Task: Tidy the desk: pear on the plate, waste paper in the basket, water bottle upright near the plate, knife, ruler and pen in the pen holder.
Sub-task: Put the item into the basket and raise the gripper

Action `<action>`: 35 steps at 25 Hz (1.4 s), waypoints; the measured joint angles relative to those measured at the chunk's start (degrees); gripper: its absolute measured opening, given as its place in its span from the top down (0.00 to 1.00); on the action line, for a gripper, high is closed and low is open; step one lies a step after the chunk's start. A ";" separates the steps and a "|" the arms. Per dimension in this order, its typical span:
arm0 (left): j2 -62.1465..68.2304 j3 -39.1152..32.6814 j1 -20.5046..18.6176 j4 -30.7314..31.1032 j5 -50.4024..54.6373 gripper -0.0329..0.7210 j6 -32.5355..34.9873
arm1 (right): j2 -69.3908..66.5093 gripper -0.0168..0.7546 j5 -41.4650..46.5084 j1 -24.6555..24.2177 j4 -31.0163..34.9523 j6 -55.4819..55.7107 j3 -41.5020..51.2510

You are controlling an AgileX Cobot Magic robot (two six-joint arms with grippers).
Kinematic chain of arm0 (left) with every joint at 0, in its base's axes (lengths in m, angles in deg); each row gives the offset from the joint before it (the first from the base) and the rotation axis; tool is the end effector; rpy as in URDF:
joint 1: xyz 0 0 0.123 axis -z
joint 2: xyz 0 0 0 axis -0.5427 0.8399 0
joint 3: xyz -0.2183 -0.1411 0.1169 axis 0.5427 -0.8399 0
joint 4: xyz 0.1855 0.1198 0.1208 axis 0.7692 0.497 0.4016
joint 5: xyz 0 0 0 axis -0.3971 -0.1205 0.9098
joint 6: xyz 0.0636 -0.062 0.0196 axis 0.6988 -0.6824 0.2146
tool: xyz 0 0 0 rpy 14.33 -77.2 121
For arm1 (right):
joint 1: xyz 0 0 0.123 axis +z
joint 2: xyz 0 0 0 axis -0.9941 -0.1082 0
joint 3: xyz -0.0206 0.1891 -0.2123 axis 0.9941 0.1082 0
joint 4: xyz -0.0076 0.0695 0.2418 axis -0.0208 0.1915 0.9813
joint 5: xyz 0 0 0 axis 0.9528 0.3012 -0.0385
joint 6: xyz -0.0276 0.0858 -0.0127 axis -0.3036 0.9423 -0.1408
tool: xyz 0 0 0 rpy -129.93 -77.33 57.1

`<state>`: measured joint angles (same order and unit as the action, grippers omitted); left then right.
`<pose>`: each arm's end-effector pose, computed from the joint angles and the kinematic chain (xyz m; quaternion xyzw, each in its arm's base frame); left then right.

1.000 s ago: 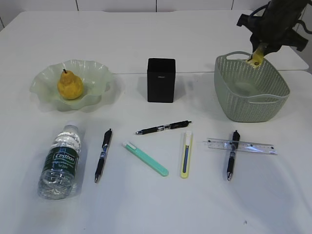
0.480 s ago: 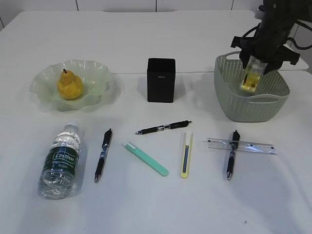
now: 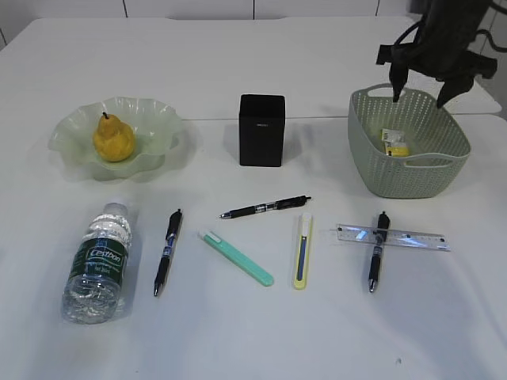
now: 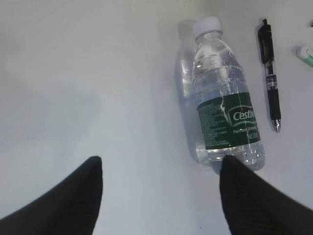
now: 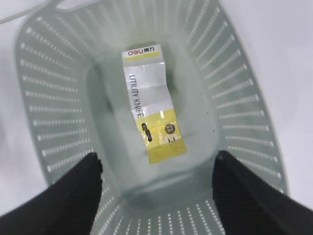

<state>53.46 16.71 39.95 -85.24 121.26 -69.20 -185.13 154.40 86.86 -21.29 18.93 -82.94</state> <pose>0.2305 -0.0308 0.2866 0.0209 0.9675 -0.0376 0.2490 0.4932 0.0122 0.2513 0.1813 0.9617 -0.0325 0.2028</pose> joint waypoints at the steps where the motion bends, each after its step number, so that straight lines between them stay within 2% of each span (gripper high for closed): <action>1: 0.00 0.00 0.00 0.00 0.00 0.26 0.00 | 0.00 0.30 1.67 0.00 0.46 -2.03 -1.60; 6: 0.00 0.00 0.00 0.00 -0.12 0.26 0.00 | 0.00 0.30 3.26 0.00 4.31 -10.32 -6.48; 13: 0.00 0.00 0.00 0.00 -0.12 0.26 0.00 | 3.42 0.30 4.13 0.10 8.71 -12.83 -4.57; 22: 0.00 0.00 0.00 0.00 -0.49 0.26 0.00 | 16.25 0.30 4.13 0.59 13.23 -14.91 15.30; 29: 0.00 0.00 0.00 -0.82 0.05 0.26 0.00 | 25.78 0.30 4.13 8.24 3.96 -16.18 29.66; 32: 0.00 0.00 0.00 -2.11 -0.69 0.26 0.00 | 28.18 0.30 4.13 10.89 3.54 -17.76 34.00; 35: 0.00 0.00 0.00 -2.33 -0.78 0.26 0.00 | 29.60 0.30 4.02 11.48 5.02 -21.04 37.56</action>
<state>53.46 16.71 39.95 -87.58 120.48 -69.20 -155.52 158.42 98.34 -16.27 -2.11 -45.38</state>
